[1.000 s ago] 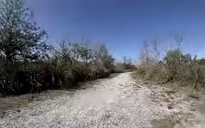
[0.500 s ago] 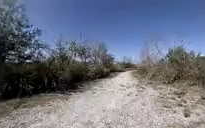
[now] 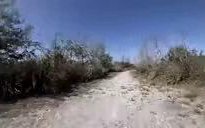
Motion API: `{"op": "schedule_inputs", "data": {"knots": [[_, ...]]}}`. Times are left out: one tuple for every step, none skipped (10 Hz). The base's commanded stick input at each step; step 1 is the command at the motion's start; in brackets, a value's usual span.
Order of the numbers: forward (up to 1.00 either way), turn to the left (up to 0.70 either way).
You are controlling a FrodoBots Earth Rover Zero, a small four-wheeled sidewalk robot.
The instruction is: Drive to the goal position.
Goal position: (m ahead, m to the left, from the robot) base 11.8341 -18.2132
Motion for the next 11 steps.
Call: {"op": "schedule_inputs", "data": {"knots": [[0.7,-0.06],[0.7,-0.18],[0.7,-0.21],[0.7,-0.2],[0.7,-0.16],[0.7,-0.16],[0.7,-0.14],[0.7,-0.07],[0.7,0.0],[0.7,0.0],[0.7,0.0]]}}
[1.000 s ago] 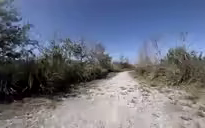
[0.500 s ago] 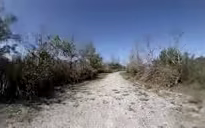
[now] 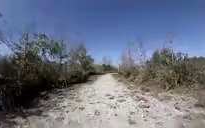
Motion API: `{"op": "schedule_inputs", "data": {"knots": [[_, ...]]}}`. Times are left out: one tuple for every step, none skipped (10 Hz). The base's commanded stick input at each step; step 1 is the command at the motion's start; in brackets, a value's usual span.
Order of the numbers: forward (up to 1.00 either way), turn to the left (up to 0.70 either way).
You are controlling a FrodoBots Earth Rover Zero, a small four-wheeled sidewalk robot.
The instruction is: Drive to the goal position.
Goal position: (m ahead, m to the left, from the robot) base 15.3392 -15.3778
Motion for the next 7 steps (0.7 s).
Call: {"op": "schedule_inputs", "data": {"knots": [[0.7,0.0],[0.7,0.0],[0.7,0.0],[0.7,0.0],[0.7,0.0],[0.7,0.02],[0.7,0.11]]}}
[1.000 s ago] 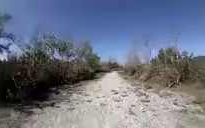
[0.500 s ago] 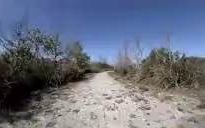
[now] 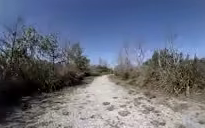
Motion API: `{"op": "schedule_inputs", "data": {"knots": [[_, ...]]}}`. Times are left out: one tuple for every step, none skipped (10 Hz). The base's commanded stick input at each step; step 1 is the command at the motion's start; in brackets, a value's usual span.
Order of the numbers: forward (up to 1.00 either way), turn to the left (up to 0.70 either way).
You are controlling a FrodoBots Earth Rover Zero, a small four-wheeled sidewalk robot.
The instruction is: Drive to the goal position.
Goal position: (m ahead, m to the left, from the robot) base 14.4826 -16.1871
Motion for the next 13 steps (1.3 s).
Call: {"op": "schedule_inputs", "data": {"knots": [[0.7,0.18],[0.7,0.22],[0.7,0.03],[0.7,0.0],[0.7,0.0],[0.7,0.0],[0.7,0.0],[0.7,0.0],[0.7,0.0],[0.7,0.0],[0.7,0.0],[0.7,0.0],[0.7,0.0]]}}
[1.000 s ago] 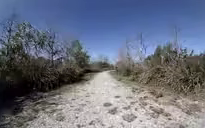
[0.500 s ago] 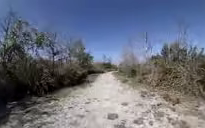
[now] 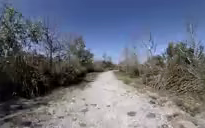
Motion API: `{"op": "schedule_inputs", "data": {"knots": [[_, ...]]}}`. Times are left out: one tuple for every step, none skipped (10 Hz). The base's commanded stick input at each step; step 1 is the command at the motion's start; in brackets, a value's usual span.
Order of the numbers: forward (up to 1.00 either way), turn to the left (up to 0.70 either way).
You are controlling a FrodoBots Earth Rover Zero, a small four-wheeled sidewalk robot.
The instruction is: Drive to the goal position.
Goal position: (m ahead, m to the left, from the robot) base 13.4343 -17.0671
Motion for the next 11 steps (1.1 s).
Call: {"op": "schedule_inputs", "data": {"knots": [[0.7,0.0],[0.7,0.0],[0.7,0.0],[0.7,0.0],[0.7,0.0],[0.7,0.0],[0.7,0.0],[0.7,0.0],[0.7,0.0],[0.7,0.0],[0.7,0.0]]}}
